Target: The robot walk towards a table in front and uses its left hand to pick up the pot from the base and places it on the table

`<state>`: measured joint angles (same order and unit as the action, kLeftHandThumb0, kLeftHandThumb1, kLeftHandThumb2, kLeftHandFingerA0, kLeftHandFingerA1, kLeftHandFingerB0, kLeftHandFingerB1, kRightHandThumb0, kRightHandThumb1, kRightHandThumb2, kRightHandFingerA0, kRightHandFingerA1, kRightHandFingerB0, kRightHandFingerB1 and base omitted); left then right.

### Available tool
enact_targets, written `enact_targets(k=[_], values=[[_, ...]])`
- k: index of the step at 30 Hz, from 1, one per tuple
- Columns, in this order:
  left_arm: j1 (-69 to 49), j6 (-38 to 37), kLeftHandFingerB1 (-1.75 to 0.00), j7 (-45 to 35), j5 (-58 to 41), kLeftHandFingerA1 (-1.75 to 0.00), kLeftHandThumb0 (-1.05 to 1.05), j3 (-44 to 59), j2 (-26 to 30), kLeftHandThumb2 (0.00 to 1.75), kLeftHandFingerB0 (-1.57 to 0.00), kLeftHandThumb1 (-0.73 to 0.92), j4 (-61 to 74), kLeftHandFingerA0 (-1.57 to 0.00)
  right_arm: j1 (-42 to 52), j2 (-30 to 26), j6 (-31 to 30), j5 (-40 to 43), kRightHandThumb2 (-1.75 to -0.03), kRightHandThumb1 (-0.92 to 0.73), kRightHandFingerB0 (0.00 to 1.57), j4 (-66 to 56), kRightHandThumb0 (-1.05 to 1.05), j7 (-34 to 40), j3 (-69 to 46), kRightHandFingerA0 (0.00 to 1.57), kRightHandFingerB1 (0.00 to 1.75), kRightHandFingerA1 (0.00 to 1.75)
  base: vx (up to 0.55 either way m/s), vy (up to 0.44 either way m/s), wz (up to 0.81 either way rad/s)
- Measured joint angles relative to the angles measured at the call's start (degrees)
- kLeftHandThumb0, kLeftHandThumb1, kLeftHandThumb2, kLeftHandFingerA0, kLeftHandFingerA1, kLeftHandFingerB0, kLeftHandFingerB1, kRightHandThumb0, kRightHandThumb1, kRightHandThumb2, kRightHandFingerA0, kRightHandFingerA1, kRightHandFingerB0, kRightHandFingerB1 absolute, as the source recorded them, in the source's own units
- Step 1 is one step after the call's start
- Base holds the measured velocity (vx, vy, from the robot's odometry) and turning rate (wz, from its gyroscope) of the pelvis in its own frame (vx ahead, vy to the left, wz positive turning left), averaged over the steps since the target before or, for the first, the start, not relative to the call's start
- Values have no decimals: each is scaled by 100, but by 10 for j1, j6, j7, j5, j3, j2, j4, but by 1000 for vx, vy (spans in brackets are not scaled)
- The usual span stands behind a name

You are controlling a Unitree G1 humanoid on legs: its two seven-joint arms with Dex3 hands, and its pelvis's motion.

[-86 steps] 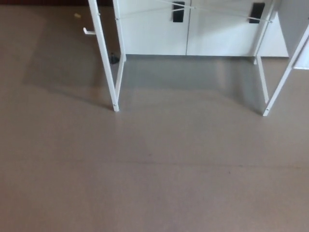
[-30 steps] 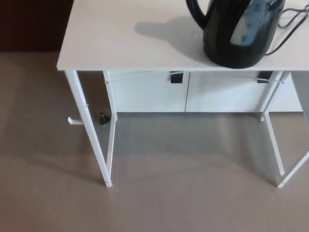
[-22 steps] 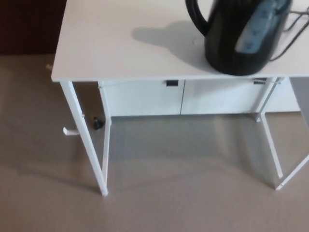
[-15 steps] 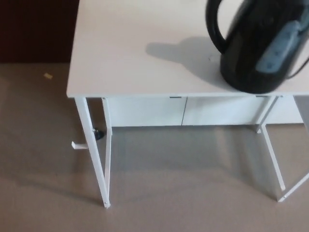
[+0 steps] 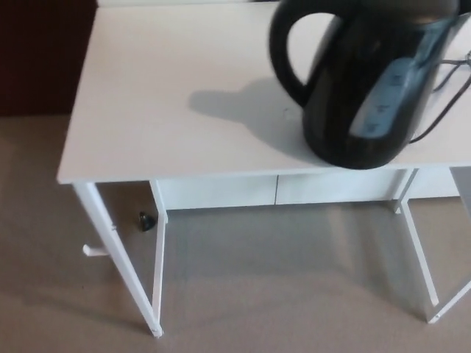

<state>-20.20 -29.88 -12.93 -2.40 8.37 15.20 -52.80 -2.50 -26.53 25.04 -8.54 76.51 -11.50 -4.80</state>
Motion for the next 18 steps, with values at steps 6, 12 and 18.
enact_targets(k=[6,12,18], values=[[1,0,-43,1,0,-47,-48,-1,0,68,-31,42,2,-38,-3,0,0,-2,-65,20,90,0,-27,2,2,101,83,89,51,19,-4],[4,0,-42,4,1,-47,-45,-2,8,67,-31,42,3,-38,-5,2,1,-2,-65,19,89,0,-27,2,3,100,83,88,102,116,8],[4,0,-43,3,1,-47,-47,-2,8,67,-32,41,-3,-41,-6,2,2,-2,-65,19,88,-1,-27,3,5,100,82,88,24,-90,10]])
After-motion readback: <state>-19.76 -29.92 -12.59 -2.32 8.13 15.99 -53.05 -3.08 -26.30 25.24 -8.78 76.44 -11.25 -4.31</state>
